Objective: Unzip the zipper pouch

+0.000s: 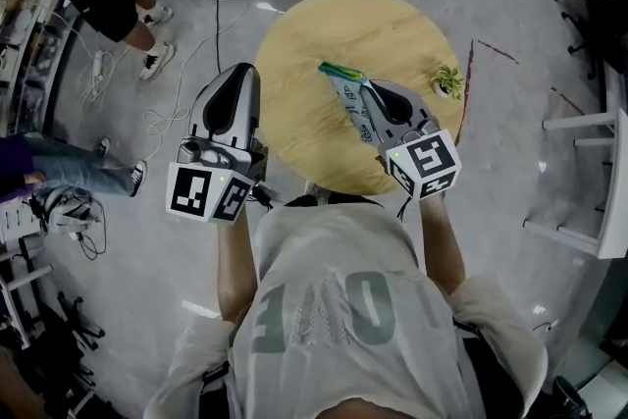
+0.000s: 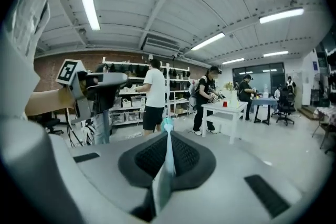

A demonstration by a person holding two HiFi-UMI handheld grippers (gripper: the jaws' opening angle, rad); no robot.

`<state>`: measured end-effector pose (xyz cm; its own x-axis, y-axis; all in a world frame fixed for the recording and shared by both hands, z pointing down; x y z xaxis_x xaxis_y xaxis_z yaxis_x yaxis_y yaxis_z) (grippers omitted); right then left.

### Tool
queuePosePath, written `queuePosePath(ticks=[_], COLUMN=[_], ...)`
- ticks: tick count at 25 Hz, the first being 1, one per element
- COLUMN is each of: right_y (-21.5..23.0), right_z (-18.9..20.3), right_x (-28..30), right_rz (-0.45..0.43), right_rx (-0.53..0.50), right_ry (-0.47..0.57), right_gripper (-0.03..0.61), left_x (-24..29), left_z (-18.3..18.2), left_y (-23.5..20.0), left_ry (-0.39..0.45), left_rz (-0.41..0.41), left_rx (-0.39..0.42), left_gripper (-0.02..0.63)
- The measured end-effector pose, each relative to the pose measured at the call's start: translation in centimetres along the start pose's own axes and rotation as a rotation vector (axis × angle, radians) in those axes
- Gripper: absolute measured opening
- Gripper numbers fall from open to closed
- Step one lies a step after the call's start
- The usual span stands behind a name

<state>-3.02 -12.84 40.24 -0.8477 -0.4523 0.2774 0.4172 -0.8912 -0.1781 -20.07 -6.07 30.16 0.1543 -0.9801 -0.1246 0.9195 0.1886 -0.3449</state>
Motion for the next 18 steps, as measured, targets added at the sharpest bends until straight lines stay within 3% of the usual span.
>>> queuePosePath(ticks=[5,10,15,18], right_y=[1.4,3.7,6.3,7.8], right_z=[3.3,8.3,14.2,16.9], right_x=[2.5,4.2,3.3,2.1], right_rz=[0.006,0.084,0.206,0.292], right_rx=[0.316,0.624,0.770,0.755], right_ry=[0.032,0.013,-0.031,-0.107], right_gripper=[0.032,0.031,0.032,0.032], left_x=[-1.1,-1.9,-1.7,-1.0], left_z=[0.1,-0.3,-0.1,0.2], left_y=[-0.9,-2.2,-2.0,-1.8], left_ry=[-0.021,-0.035,-0.048,-0.062], left_rz=[-0.047,-0.077,-0.073,-0.057], left_rx=[0.023,0.019,0.029,0.032], left_gripper=[0.040,0.040,0.040,0.040])
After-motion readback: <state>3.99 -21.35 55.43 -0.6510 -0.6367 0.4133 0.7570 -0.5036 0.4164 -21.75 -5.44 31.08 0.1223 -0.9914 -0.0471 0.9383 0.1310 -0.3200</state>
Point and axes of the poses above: the fingertips, and each gripper's own axes: x forward along the fingers, y to its right, z out of its underside, the point moved 2 cm from there along -x, backward along the fingers, and after that the axes turned 12 degrees about -x, right-handed, at the moved point
